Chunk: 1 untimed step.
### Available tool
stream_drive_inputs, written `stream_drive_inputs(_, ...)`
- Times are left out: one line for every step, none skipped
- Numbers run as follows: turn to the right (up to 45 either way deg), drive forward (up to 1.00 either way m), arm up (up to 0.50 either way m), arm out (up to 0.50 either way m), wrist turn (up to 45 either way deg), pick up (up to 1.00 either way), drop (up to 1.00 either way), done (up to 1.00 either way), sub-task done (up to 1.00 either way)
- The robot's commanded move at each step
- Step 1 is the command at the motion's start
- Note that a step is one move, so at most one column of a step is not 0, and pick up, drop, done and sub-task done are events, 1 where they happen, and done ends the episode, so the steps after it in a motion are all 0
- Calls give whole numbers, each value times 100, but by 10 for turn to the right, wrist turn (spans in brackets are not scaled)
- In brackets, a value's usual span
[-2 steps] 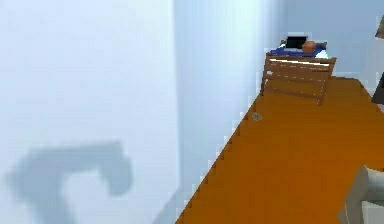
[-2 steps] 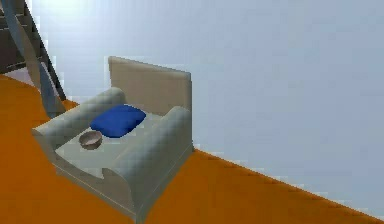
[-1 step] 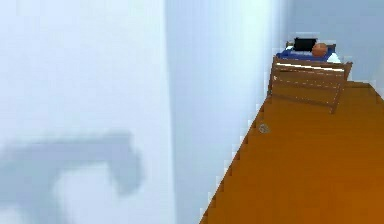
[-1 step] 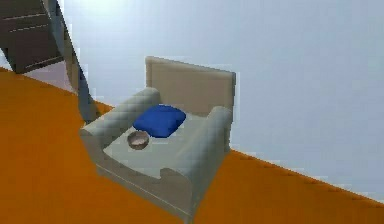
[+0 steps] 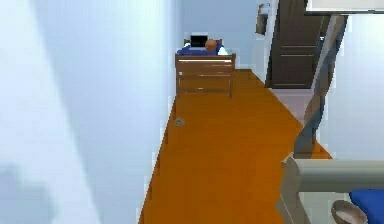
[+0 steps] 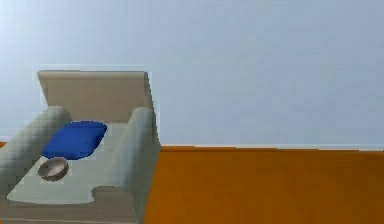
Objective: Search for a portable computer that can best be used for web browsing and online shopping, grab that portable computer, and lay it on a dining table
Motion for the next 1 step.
stream_drive_inputs(0, 100, 0, 0, 0, 0, 0, 0, 0)
